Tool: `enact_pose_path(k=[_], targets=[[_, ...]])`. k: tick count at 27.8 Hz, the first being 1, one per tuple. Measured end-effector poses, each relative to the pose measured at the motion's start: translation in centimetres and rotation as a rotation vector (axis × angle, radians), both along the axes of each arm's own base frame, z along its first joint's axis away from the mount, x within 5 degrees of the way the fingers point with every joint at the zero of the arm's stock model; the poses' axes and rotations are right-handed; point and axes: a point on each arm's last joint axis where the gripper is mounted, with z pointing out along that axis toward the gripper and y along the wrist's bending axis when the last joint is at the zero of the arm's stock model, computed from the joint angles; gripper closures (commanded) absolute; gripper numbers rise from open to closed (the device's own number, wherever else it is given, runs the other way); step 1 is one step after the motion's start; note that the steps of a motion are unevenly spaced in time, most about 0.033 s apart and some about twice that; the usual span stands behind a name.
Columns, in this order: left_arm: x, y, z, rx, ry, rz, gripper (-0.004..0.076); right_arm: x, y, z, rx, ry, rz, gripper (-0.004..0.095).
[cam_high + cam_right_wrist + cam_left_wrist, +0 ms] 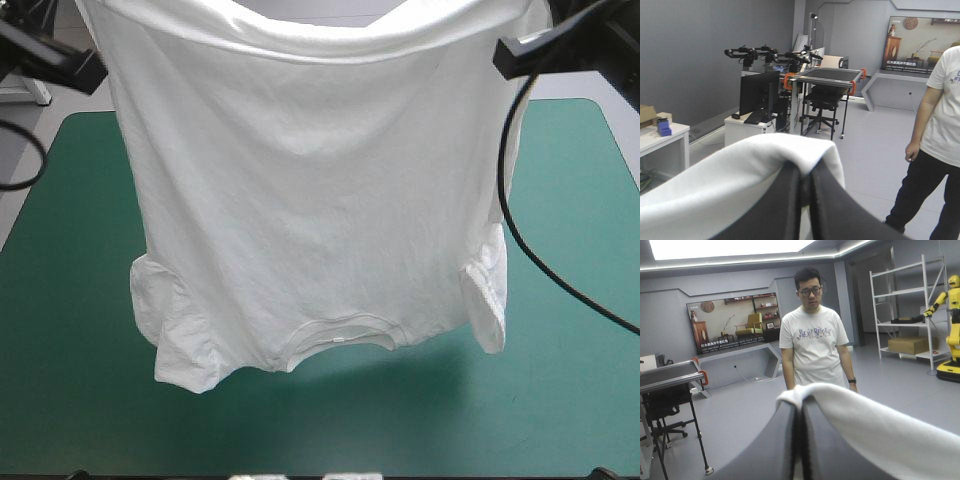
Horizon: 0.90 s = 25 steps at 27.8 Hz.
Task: Fold the cloth
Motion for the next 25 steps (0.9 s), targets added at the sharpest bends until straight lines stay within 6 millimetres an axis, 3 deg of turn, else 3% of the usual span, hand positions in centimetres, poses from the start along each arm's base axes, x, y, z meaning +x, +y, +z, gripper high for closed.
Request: enact_pose_path(k=[2, 6, 14, 19, 25], targets=[[2.5, -0.9, -0.3, 0.000, -0.014, 0.019, 0.0734, 2.3, 0.7, -0.4, 0.003, 0.004, -0.060, 0.0925], [9.5, -2.4, -2.0, -0.026, -0.043, 0.104, 0.0733, 9.6, 2.0, -2.2, 0.013, 0.057, -0.183, 0.0925], [20.8, -2.1, -5.1, -0.190, -0.074, 0.162, 0.0733, 19.7, 0.4, -3.9, 0.103, 0.022, -0.158, 0.0925], [23.7, -2.4, -4.8, -0.258, -0.199, 0.145, 0.0733, 23.9, -1.2, -5.4, 0.175, -0.043, -0.130, 0.0925], [26.2, -2.9, -6.5, -0.270, -0.174, 0.128, 0.0733, 26.1, -1.8, -7.1, 0.148, -0.027, -0.136, 0.0925]])
